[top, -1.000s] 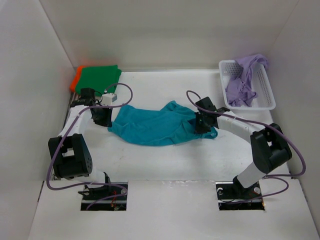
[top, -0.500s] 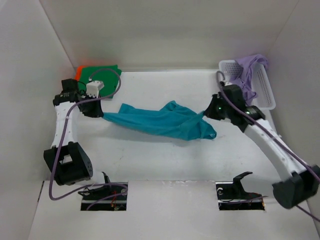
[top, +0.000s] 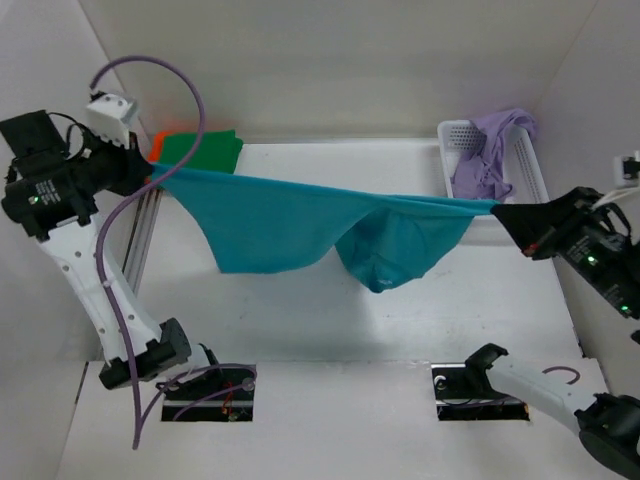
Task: Fold and stack the t-shirts
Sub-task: Flatten out the tshirt
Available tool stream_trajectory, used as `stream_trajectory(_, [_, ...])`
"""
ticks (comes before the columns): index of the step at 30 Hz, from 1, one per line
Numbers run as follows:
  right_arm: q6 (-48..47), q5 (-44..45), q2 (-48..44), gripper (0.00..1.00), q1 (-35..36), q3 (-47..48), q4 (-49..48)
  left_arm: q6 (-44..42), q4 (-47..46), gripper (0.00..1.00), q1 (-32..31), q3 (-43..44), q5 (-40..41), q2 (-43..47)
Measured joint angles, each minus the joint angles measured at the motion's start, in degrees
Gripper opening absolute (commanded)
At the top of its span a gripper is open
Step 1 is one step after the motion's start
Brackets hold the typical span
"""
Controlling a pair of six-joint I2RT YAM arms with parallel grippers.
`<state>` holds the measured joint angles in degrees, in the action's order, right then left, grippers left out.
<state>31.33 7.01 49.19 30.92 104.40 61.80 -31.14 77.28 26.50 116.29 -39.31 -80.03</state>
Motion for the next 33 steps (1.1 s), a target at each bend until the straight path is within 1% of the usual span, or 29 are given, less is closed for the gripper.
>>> stream_trajectory(5, [-0.2, 3.4, 0.9, 0.0, 3.7, 8.5, 2.5, 1.5, 1.0, 0.0, 4.8, 21.2, -4.8, -0.7])
stream_trajectory(6, [-0.5, 4.1, 1.3, 0.0, 3.8, 9.5, 2.8, 1.9, 0.9, 0.0, 5.1, 24.1, -5.2, -0.8])
stream_trajectory(8, [-1.4, 5.2, 2.5, 0.0, 3.8, 11.7, 3.4, 2.8, 0.8, 0.0, 5.2, 27.1, -5.8, -0.4])
stream_trajectory(11, [-3.7, 6.6, 5.3, 0.0, 2.0, 14.3, 3.3, 4.0, 0.5, 0.0, 3.4, 25.5, -5.7, 0.1])
stream_trajectory(15, [-7.2, 5.2, 10.7, 0.0, -4.2, 14.6, 1.6, 6.1, 0.5, 0.01, -1.8, 16.9, -2.2, -1.2])
stream_trajectory(19, [-9.4, -1.3, 19.5, 0.0, -9.8, 10.0, -5.4, 7.9, -2.6, 0.01, -7.3, 7.4, 2.5, -5.9])
stream_trajectory(21, [-10.0, -4.6, 25.0, 0.0, -12.2, 6.9, -9.2, 8.7, -5.3, 0.01, -9.9, 3.2, 4.5, -9.5])
stream_trajectory(23, [-10.4, -7.7, 32.2, 0.0, -14.3, 4.8, -12.2, 9.4, -7.7, 0.01, -11.8, 0.9, 6.3, -13.9])
stream_trajectory(28, [-10.9, -12.7, 50.1, 0.0, -18.2, 3.6, -16.2, 10.4, -13.4, 0.01, -15.1, 0.8, 9.8, -27.8])
stream_trajectory(33, [-10.8, -15.1, 64.0, 0.0, -20.2, 6.6, -17.0, 11.1, -17.4, 0.01, -17.4, 7.5, 13.7, -44.3])
